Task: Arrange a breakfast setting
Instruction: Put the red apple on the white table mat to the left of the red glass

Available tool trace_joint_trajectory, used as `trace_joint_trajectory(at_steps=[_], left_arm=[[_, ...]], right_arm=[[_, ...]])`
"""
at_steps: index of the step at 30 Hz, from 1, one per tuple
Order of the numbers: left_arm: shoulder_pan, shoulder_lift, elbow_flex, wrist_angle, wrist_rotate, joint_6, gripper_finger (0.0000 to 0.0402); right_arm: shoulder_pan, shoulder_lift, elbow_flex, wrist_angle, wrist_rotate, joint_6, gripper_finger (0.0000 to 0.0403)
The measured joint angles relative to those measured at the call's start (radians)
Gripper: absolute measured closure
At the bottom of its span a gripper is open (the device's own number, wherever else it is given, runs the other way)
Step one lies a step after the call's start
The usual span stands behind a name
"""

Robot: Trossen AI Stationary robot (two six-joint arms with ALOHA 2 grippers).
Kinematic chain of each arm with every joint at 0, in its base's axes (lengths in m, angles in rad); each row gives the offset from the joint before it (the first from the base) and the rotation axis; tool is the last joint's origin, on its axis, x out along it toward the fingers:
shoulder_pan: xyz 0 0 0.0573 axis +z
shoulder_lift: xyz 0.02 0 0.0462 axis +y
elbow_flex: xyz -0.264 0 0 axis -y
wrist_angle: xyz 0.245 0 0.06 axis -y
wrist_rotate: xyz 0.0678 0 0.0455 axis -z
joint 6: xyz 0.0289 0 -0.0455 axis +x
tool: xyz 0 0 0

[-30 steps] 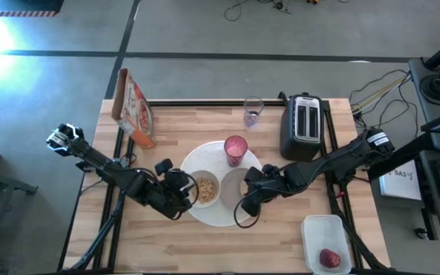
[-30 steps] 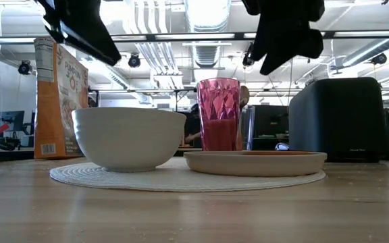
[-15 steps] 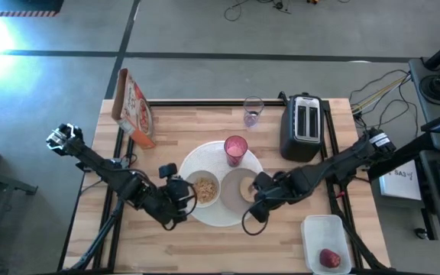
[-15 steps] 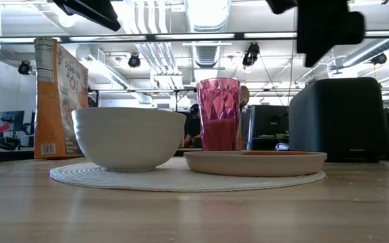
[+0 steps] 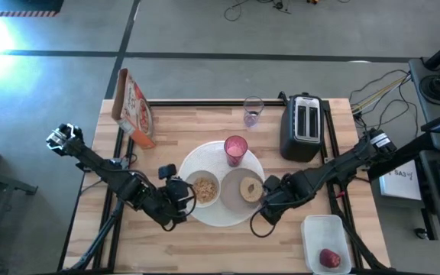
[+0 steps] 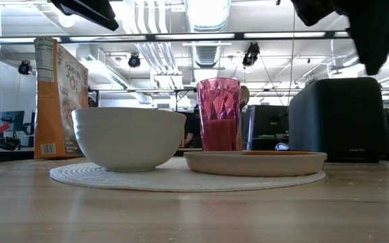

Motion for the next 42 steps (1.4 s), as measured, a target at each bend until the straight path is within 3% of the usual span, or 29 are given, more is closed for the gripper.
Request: trace_joint_trajectory(at_steps=[8, 16, 33, 42], left_arm=[[-0.023, 0.000, 0.000, -0.004, 0.000, -0.003, 0.0247], [-0.052, 0.000, -0.001, -0.018, 0.001, 0.008, 0.0247], [-0.067, -0.008, -0.001, -0.087, -0.005, 0.028, 0.0247], [-0.067, -0.009, -0.001, -0.091, -0.038, 0.030, 0.0247]], right_arm=[[0.061, 0.000, 0.000, -0.010, -0.157, 0.154, 0.0198], [0.173, 0.001, -0.001, -0.047, -0.220, 0.392, 0.0197], [0.399, 0.012, -0.013, -0.071, -0.595, 0.824, 0.0197], [0.468, 0.097, -0.013, 0.051, -0.607, 0.848, 0.0197]])
